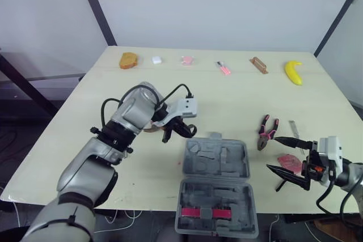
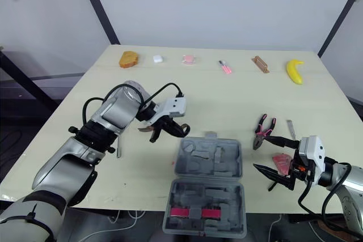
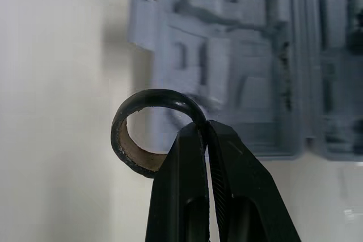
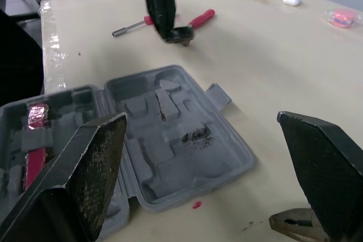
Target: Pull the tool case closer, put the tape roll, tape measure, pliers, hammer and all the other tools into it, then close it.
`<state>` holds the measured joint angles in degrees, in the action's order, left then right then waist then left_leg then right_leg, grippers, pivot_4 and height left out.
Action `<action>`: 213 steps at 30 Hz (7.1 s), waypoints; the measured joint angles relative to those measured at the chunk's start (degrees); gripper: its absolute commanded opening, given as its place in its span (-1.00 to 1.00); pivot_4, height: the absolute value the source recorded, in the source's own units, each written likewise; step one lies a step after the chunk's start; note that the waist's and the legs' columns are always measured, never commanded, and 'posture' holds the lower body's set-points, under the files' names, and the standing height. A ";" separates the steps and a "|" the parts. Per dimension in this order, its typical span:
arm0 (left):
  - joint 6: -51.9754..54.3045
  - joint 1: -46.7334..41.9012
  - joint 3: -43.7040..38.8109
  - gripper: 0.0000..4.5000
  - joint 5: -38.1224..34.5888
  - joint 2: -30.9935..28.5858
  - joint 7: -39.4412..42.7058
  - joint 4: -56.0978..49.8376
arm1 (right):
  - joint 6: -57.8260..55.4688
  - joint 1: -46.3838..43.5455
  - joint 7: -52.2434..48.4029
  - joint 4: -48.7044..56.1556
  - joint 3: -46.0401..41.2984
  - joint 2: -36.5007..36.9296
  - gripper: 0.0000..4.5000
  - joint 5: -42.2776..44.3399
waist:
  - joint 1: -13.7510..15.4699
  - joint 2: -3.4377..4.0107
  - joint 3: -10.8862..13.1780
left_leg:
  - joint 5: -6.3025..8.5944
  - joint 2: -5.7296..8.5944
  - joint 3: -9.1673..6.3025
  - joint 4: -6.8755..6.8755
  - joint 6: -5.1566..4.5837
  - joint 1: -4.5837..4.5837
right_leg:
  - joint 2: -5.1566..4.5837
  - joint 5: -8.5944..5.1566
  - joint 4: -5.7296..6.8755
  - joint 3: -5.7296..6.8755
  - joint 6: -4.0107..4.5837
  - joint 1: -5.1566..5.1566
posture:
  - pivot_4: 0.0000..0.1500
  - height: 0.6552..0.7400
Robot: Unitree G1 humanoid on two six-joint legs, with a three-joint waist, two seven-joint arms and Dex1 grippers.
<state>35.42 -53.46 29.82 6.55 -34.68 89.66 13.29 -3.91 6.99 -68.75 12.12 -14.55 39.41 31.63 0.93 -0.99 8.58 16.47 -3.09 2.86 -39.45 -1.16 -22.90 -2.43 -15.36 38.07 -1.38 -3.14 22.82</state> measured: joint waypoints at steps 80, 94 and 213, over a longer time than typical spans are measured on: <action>-4.65 0.77 6.23 0.05 1.20 4.74 -7.13 10.83 | 5.40 3.35 -4.95 -5.95 -2.35 4.47 1.00 -0.95 | -0.12 0.02 -0.01 | 0.00 0.00 0.05 0.00 0.00 0.03 | 0.08 0.00 0.00 -0.08 0.01 -0.01 | 1.00 1.00; -10.20 8.93 -4.64 0.05 -7.37 0.15 -5.75 6.13 | 5.38 3.88 -3.66 -5.84 -2.35 4.38 1.00 -0.94 | -0.17 0.04 -0.02 | 0.00 -0.02 -0.02 0.00 0.00 0.07 | 0.09 0.00 0.01 -0.11 0.01 -0.01 | 1.00 1.00; -18.25 47.16 -33.56 0.98 -40.52 -11.92 -10.95 -30.89 | -4.36 16.50 32.48 -6.03 -1.04 -15.67 1.00 -13.38 | -0.31 0.39 -0.28 | 0.02 -0.13 0.06 0.23 0.01 0.26 | 0.18 0.01 -0.07 -0.26 0.08 -0.04 | 1.00 1.00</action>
<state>17.16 -6.30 -3.74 -33.98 -46.60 78.71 -17.61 -8.27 23.49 -36.27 6.08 -15.59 23.75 18.25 0.63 -0.59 8.30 16.48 -3.22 2.91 -39.21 -1.15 -22.65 -2.25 -15.35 38.00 -1.64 -3.06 22.78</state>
